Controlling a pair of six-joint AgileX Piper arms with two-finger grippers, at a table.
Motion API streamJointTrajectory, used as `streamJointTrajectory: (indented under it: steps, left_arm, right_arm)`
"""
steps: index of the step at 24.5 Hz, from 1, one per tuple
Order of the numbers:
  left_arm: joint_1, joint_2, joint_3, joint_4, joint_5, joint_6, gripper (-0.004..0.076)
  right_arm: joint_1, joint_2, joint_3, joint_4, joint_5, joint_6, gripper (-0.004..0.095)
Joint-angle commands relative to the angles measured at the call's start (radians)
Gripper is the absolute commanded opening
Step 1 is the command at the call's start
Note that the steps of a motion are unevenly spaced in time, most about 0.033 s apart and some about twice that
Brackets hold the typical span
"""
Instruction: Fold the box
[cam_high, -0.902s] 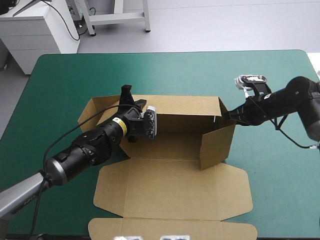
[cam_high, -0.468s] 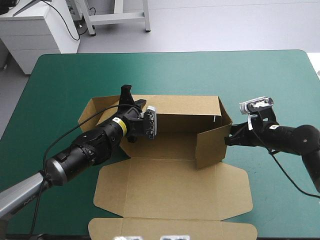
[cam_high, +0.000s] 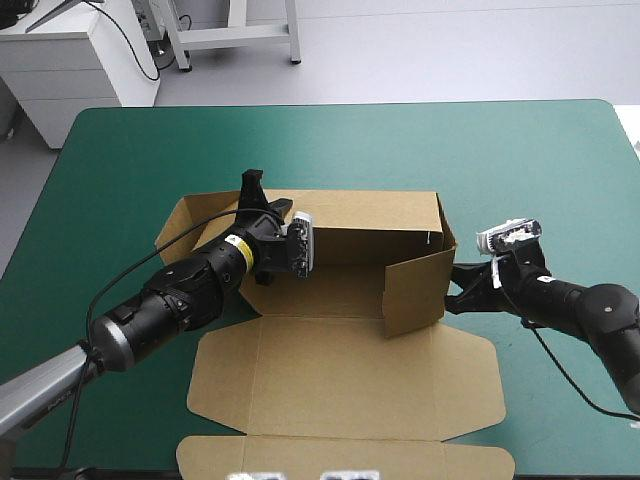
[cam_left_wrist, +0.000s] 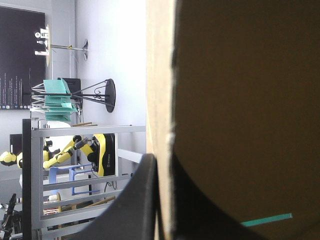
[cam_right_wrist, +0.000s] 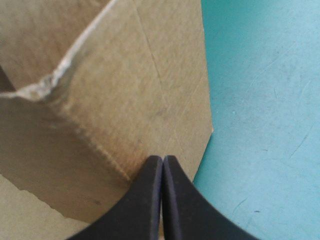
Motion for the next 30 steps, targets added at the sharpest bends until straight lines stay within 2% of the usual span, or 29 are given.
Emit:
streamJointTrajectory:
  steps: [1, 15, 16, 19, 21, 28, 30]
  left_arm:
    - [0.001, -0.010, 0.000, -0.033, 0.084, -0.019, -0.0008]
    - [0.001, -0.010, 0.000, -0.033, 0.082, -0.019, -0.0008]
    - [0.001, -0.010, 0.000, -0.033, 0.082, -0.019, -0.0008]
    - [0.001, -0.010, 0.000, -0.031, 0.082, -0.014, -0.0008]
    - [0.001, -0.010, 0.000, -0.031, 0.082, -0.014, -0.0008]
    - [0.001, -0.010, 0.000, -0.031, 0.082, -0.012, -0.0008]
    - [0.001, -0.010, 0.000, -0.031, 0.081, -0.012, -0.0008]
  right_arm:
    - [0.002, -0.025, -0.010, 0.051, -0.011, -0.045, -0.0017]
    - [0.002, -0.102, -0.002, 0.051, -0.051, -0.099, -0.0011]
    - [0.002, -0.102, -0.009, 0.051, -0.031, -0.134, 0.0033]
    - [0.002, -0.102, -0.027, 0.038, 0.043, -0.153, 0.0299]
    - [0.002, -0.102, -0.029, 0.041, 0.050, -0.169, 0.0439]
    - [0.003, -0.075, -0.030, 0.114, 0.059, -0.295, 0.0627]
    - [0.003, -0.058, -0.030, 0.131, 0.067, -0.316, 0.0646]
